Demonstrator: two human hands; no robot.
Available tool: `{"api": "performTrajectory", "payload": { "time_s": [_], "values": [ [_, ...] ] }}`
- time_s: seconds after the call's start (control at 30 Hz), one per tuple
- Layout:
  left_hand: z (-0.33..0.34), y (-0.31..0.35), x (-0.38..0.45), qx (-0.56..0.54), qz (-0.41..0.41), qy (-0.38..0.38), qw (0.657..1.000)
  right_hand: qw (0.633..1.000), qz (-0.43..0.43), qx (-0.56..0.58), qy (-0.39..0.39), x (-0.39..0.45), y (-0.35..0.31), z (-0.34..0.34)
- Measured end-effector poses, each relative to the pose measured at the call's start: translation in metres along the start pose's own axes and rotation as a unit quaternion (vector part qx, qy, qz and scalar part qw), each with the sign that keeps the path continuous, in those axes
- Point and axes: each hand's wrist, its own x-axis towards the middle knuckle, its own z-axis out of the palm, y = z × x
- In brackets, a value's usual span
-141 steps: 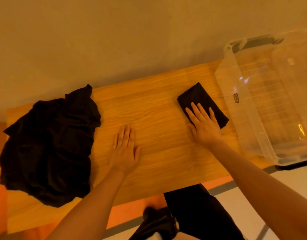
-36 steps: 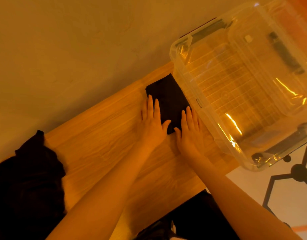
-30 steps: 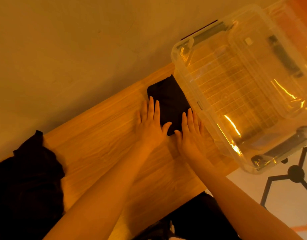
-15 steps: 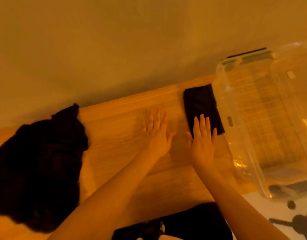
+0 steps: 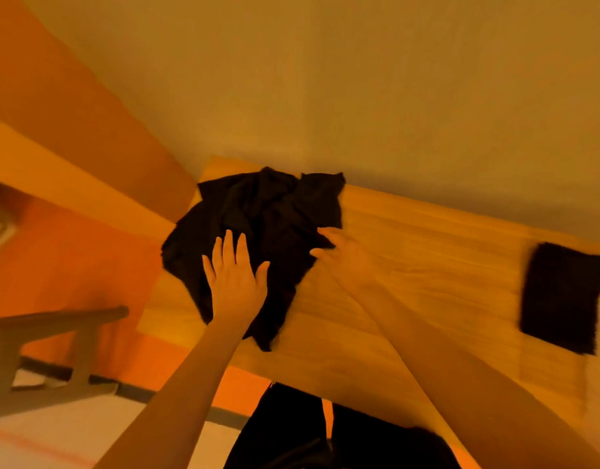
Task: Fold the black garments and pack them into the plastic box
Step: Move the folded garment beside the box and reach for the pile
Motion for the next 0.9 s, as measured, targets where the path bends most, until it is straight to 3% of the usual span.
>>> {"api": "performTrajectory", "payload": {
  "time_s": [0.13,0.27,0.5,0.7,0.8,0.9],
  "values": [
    [-0.005,-0.032,0.004,-0.115,-0.029,-0.024,0.993,0.996,0.07,0.046,0.032,0.026,-0.011,0.014],
    [-0.009,-0.041,0.0,-0.224,-0.016,-0.041,0.974,0.994,0.104,-0.013,0.011,0.043,-0.003,0.026],
    [-0.012,-0.042,-0.001,-0.231,-0.014,-0.014,0.973,0.991,0.106,0.044,0.073,0.046,0.0,0.024],
    [-0.016,-0.041,-0.005,-0.263,-0.021,-0.007,0.965,0.983,0.16,-0.037,0.079,0.051,0.006,0.019],
    [-0.018,-0.042,-0.007,-0.269,-0.023,0.002,0.963,0.979,0.175,-0.002,0.101,0.051,0.013,0.016],
    [-0.017,-0.042,-0.01,-0.275,-0.019,0.003,0.961,0.958,0.241,0.122,0.093,0.053,0.016,0.019]
  ]
}}
